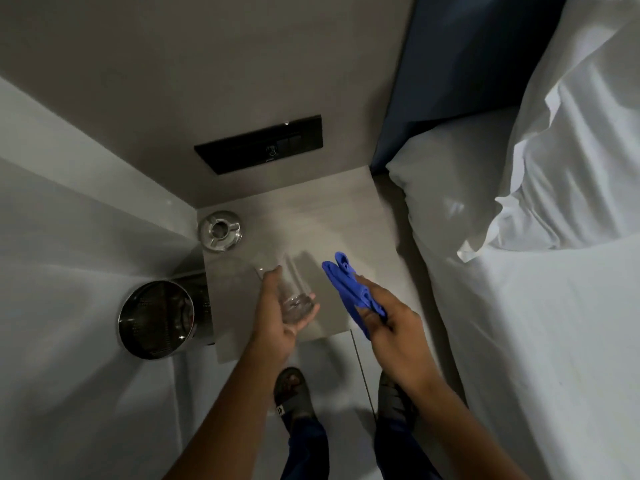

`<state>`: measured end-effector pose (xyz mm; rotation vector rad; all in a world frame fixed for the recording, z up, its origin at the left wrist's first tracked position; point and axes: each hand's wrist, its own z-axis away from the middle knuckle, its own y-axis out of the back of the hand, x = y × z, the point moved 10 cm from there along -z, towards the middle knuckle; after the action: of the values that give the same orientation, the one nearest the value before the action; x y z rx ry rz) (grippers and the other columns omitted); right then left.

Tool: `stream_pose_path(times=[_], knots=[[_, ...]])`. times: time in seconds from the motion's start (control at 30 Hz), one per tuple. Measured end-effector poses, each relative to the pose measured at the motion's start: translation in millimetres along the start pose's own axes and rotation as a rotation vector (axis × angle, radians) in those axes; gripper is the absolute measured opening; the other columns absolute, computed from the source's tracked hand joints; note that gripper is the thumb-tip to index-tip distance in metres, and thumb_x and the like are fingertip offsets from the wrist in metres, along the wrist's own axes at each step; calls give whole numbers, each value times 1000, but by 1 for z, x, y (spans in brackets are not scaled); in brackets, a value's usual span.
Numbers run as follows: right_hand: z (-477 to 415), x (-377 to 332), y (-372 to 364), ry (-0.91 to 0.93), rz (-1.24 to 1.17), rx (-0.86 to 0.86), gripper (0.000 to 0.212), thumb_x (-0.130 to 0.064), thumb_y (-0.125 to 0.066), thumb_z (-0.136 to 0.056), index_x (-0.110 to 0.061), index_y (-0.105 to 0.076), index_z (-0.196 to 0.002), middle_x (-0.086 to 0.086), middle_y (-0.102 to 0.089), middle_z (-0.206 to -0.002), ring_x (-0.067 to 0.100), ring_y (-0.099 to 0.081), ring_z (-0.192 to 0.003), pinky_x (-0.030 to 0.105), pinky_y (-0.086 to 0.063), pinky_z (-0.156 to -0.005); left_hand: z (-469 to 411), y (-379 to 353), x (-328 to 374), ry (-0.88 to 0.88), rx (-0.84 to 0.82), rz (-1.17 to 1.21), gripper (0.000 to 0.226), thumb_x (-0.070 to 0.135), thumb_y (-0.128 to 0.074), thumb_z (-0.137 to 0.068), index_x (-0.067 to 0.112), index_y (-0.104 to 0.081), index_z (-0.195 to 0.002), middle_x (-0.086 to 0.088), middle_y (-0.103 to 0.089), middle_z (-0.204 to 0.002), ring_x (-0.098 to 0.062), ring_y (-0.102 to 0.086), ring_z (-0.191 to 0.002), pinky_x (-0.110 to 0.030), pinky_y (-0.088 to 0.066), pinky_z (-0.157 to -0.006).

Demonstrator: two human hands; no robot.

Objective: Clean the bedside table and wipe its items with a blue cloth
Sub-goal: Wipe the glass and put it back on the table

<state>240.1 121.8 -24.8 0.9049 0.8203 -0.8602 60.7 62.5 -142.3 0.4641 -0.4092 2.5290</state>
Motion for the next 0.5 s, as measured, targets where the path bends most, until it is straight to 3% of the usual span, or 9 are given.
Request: stream_pose_path(times=[0.07, 0.17, 0.23, 0.33, 0.43, 0.5], knots=[[-13, 8, 11, -49, -14, -8, 46, -2, -53, -93, -29, -58, -130, -8, -66, -118, -14, -58, -91, -2, -39, -78, -19, -20, 15, -50, 12, -225, 37, 32, -71, -73, 15, -54, -101, -9, -57, -82, -23, -63, -67, -34, -58, -60], [-23, 20, 28, -87, -2, -21, 35, -13, -52, -96, -34, -61, -123, -17, -69, -96, -7, -61, -83, 11, -45, -76, -43, -64, 51, -307, -4, -626, 65, 28, -75, -65, 23, -36, -117, -11, -62, -95, -17, -62, -59, -28, -54, -56], [-23, 30, 38, -122, -13, -31, 26, -18, -53, -97, -35, -63, -114, -13, -68, -83, -2, -60, -74, 17, -45, -70, -56, -103, 79, -549, 26, -951, 63, 29, -78, -60, 24, -42, -112, -11, -67, -105, -20, -64, -69, -26, -49, -60], [-17, 41, 52, -148, -24, -24, 33, -17, -55, -96, -48, -61, -104, -19, -71, -85, -6, -62, -80, 7, -45, -67, -72, -162, 102, -778, 96, -1334, 50, 26, -75, -68, 25, -60, -116, -5, -61, -118, -25, -63, -99, -26, -48, -78], [-10, 49, 62, -166, -18, -30, 46, -11, -56, -94, -57, -58, -96, -34, -68, -86, -10, -62, -83, 2, -43, -69, -84, -207, 95, -898, 59, -1533, 53, 22, -72, -75, 25, -57, -126, -14, -45, -130, -36, -59, -107, -38, -50, -92], [-8, 59, 71, -180, -12, -38, 45, -12, -55, -95, -56, -61, -95, -21, -71, -86, 1, -64, -80, 10, -47, -69, -88, -229, 88, -963, 67, -1629, 55, 22, -70, -80, 20, -50, -131, -15, -44, -132, -38, -59, -107, -41, -48, -89]])
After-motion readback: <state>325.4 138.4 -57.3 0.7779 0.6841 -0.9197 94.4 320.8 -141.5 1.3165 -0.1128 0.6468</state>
